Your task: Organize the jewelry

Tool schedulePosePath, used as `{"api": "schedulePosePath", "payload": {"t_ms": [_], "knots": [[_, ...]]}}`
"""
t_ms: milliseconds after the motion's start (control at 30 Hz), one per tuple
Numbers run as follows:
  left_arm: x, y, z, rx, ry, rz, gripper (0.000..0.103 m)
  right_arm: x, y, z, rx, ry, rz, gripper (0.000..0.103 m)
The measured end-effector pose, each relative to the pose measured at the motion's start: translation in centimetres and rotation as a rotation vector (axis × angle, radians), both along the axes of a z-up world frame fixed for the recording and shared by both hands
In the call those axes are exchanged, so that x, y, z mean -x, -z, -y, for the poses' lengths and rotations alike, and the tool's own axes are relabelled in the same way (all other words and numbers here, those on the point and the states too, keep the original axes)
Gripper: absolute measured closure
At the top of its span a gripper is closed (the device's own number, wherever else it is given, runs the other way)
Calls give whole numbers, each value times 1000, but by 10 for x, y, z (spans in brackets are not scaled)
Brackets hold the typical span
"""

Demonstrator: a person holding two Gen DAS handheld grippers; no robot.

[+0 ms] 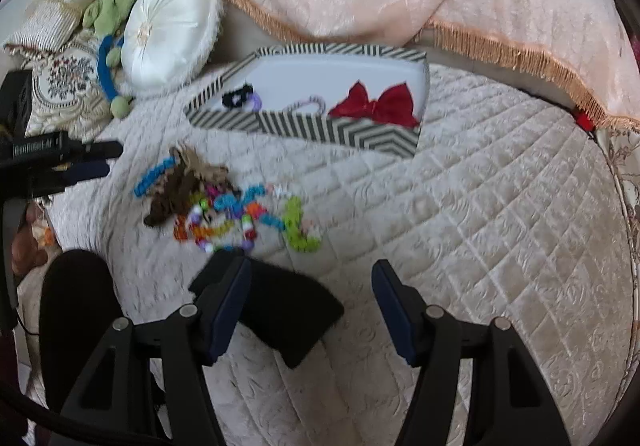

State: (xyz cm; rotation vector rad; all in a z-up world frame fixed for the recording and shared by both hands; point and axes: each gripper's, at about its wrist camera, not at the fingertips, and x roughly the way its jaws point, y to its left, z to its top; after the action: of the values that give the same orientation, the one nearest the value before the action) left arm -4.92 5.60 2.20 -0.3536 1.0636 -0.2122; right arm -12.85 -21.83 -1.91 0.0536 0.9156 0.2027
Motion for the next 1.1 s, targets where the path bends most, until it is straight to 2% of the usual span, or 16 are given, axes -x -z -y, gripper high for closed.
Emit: {"api": "schedulePosePath", "payload": {"t_ms": [233, 433, 467, 500, 567, 600, 667, 1000, 1100], "knots": [[-10, 29, 29, -120, 34, -46, 56, 3, 20, 4, -27, -8, -43, 37], [-20, 49, 41, -172, 44, -74, 56, -4, 27, -2, -55, -43, -56, 37], [-22, 53, 41, -166, 45, -81, 58, -4, 29, -2, -64, -53, -59, 42], [-23, 55, 39, -136, 48, -80, 63, -4, 32, -3, -73, -60, -56, 58], [-23, 56, 38, -112, 51, -76, 97, -1, 32, -6, -59, -72, -29, 78], [-23, 54, 37, -133, 40, -66, 100, 0, 31, -7, -56, -83, -21, 84], [-22, 49, 35, -121, 44, -41, 102, 3, 25, -8, -65, -98, -1, 88], [-11, -16, 19, -74, 55, 97, 103, 13, -25, 1, -118, -95, 127, 89], [-11, -34, 19, -86, 57, 133, 103, 13, -36, 5, -117, -83, 154, 89]]}}
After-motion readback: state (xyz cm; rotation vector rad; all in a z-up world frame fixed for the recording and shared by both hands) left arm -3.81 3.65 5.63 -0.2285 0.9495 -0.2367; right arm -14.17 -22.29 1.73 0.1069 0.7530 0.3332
